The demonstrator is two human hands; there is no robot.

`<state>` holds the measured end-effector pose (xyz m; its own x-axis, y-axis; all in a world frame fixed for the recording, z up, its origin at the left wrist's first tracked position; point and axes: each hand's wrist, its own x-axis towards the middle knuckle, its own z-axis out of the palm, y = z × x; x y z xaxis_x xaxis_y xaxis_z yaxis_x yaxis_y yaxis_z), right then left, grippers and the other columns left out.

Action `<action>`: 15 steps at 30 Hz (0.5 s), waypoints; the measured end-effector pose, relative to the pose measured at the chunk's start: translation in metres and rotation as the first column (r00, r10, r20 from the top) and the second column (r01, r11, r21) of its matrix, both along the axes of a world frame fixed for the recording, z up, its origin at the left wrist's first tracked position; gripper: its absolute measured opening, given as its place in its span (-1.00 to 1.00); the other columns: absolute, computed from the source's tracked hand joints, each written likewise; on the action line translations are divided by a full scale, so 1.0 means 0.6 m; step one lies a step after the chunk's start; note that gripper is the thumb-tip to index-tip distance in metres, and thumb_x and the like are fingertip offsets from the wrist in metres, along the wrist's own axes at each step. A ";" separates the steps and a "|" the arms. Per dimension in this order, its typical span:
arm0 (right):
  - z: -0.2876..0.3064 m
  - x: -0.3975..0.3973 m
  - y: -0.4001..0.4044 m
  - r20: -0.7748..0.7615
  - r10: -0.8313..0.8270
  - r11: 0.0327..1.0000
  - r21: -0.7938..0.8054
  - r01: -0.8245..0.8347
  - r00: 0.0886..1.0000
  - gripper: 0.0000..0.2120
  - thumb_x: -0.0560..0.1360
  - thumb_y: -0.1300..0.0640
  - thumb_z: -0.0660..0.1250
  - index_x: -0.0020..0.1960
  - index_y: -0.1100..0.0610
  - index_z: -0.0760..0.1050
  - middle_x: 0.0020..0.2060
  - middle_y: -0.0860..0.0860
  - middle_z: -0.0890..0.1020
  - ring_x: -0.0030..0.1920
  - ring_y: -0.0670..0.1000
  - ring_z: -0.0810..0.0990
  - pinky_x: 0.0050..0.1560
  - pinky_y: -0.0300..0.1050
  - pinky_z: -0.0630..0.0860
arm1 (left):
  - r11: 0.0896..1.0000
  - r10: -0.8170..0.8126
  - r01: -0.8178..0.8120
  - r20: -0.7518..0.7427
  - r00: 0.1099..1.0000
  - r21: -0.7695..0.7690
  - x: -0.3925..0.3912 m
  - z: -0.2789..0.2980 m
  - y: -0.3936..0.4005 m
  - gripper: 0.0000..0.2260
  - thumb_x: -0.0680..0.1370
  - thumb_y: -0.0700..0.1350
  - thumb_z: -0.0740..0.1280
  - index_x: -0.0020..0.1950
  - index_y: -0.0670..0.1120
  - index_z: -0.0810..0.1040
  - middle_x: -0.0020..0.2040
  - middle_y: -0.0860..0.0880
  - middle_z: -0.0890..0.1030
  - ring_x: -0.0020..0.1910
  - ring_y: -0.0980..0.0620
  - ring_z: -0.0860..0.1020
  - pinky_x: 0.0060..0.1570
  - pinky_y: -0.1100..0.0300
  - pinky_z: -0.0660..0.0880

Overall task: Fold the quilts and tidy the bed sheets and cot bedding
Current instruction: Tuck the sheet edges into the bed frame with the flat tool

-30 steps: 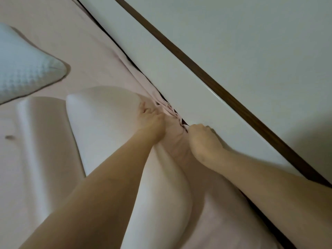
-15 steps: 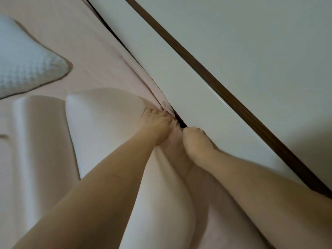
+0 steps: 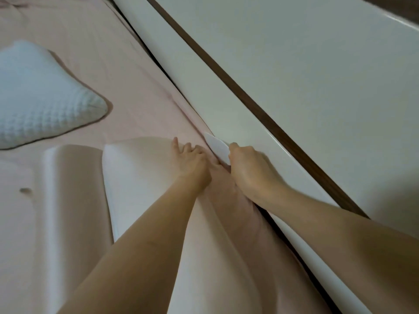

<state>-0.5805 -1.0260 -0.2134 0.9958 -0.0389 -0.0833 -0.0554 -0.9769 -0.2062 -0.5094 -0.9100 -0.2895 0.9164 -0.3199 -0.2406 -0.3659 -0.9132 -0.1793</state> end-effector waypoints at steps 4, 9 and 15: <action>-0.028 0.044 0.023 0.033 0.039 0.998 -0.043 -0.038 0.999 -0.84 0.60 0.28 0.05 0.07 0.18 0.39 -0.09 0.11 0.57 -0.06 0.21 0.59 -0.26 -0.03 0.26 | 0.999 -0.039 0.038 -0.060 0.997 -0.024 0.022 0.001 -0.001 -0.60 0.49 -0.03 0.18 0.33 0.03 0.44 0.25 0.06 0.52 0.34 -0.05 0.32 0.45 -0.10 -0.07; -0.071 0.037 0.068 0.025 0.071 0.997 0.012 -0.071 0.997 -0.73 0.59 0.33 0.03 0.21 0.18 0.38 0.07 0.11 0.60 0.04 0.14 0.61 -0.19 -0.07 0.35 | 0.990 -0.109 0.106 -0.029 0.994 -0.097 0.049 -0.009 0.019 -0.80 0.54 -0.05 0.14 0.08 0.01 0.51 0.10 0.02 0.58 0.14 -0.05 0.44 0.16 0.10 0.24; -0.039 0.020 0.000 0.031 -0.183 0.982 0.060 0.181 0.983 -0.85 0.62 0.23 0.13 0.15 0.13 0.41 -0.04 0.03 0.60 -0.05 0.06 0.61 -0.20 -0.19 0.41 | 0.641 0.279 -0.343 -0.208 0.938 -0.687 0.099 -0.009 -0.007 -0.68 0.61 -0.16 0.15 0.34 -0.05 0.48 0.29 -0.03 0.53 0.22 -0.07 0.51 0.21 0.08 0.43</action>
